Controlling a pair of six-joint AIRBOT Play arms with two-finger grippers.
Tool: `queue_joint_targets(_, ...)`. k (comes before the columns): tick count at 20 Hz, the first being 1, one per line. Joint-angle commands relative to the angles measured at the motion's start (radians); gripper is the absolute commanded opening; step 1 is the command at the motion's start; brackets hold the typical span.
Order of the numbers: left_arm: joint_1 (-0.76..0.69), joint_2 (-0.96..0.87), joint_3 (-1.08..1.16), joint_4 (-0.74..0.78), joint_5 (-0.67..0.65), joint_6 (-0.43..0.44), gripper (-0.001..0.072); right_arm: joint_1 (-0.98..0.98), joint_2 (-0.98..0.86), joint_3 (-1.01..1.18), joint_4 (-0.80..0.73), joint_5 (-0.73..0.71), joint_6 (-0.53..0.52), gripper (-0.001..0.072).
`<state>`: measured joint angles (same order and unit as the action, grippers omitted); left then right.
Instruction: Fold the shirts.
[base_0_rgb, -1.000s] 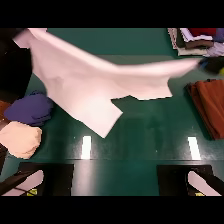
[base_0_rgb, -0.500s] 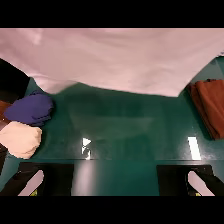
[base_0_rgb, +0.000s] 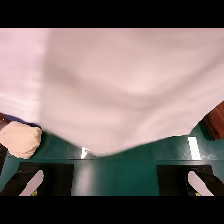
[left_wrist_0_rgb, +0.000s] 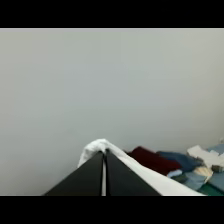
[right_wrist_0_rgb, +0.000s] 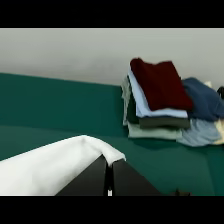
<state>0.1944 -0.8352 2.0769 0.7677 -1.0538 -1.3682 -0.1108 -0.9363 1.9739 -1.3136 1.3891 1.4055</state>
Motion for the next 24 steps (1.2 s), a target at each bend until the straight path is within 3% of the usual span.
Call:
queue_joint_targets(1, 0.000, -0.011, -0.258, 0.045, -0.076, -0.020, 0.0022, 0.001, -0.114, -0.074, -0.033, 0.142, 0.007, 0.0013)
queue_joint_targets(5, 0.000, -0.139, -0.619, 0.045, -0.096, 0.037, 0.0022, 0.001, -0.333, -0.173, -0.032, 0.218, 0.007, 0.0013)
queue_joint_targets(8, 0.000, -0.307, -0.743, 0.043, -0.052, 0.086, 0.0023, 0.001, -0.481, -0.242, -0.032, 0.193, 0.008, 0.0013)
queue_joint_targets(13, 0.000, -0.572, -0.743, -0.020, 0.162, 0.136, 0.0023, 0.020, -0.687, -0.256, -0.013, 0.018, 0.011, 0.0013)
queue_joint_targets(15, -0.007, -0.628, -0.743, -0.073, 0.235, 0.201, 0.0023, 0.039, -0.739, -0.256, -0.013, -0.071, 0.011, 0.0013)
queue_joint_targets(18, -0.020, -0.667, -0.743, -0.067, 0.307, 0.229, 0.0022, 0.071, -0.781, -0.256, -0.013, -0.188, 0.011, 0.0014)
queue_joint_targets(21, -0.020, -0.670, -0.743, -0.048, 0.310, 0.277, 0.0023, 0.090, -0.785, -0.253, -0.013, -0.242, 0.011, 0.0013)
queue_joint_targets(24, -0.020, -0.668, -0.743, 0.051, 0.238, 0.276, 0.0022, 0.103, -0.785, -0.254, -0.014, -0.183, 0.011, 0.0013)
